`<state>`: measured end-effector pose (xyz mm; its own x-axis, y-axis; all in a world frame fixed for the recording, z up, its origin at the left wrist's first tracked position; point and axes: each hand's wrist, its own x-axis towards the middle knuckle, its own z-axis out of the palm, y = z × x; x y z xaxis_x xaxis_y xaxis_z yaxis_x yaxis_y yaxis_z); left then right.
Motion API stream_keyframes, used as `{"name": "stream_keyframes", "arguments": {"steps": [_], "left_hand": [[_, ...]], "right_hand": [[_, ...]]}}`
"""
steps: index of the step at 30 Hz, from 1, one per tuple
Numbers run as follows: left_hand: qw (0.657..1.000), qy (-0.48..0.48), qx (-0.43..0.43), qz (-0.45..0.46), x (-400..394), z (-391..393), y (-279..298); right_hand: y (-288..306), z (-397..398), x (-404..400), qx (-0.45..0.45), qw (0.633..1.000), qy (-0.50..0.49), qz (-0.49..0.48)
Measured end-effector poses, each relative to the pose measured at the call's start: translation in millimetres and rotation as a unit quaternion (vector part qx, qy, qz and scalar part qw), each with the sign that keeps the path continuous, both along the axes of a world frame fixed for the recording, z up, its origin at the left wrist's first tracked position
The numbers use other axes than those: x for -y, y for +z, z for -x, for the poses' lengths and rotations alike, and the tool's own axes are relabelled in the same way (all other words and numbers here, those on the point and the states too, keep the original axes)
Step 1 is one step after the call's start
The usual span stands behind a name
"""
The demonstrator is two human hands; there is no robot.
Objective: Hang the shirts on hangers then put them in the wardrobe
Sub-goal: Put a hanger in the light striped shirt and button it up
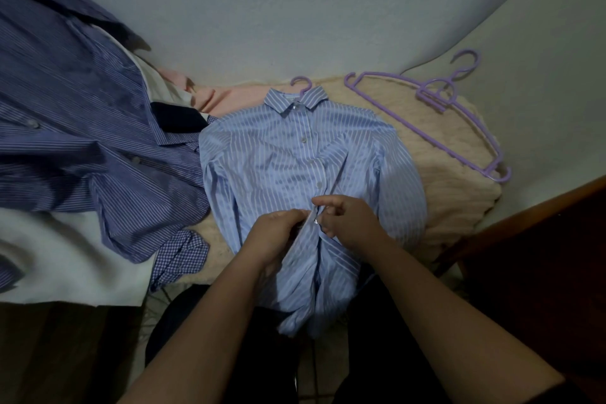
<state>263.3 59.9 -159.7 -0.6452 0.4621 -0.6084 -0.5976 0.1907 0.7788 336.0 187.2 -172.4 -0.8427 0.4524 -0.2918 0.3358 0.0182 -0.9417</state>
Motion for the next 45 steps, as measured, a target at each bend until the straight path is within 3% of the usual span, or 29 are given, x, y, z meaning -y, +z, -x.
{"name": "stream_keyframes", "arguments": {"steps": [9,18,28,37,45], "left_hand": [[0.997,-0.013,-0.015,-0.078,-1,4,-2],[0.996,0.009,-0.092,-0.015,-5,8,-5],[0.998,0.041,-0.02,-0.036,-6,7,-3],[0.998,0.017,-0.051,-0.035,-8,10,-4],[0.992,0.015,-0.126,0.006,-6,5,-8]], "right_hand": [[10,-2,0,-0.051,0.998,0.033,-0.029],[12,6,3,-0.012,0.998,-0.048,-0.045],[11,10,1,0.01,0.999,-0.032,-0.028],[8,12,3,0.03,0.997,-0.062,-0.04],[11,15,6,0.028,0.992,-0.102,0.069]]}}
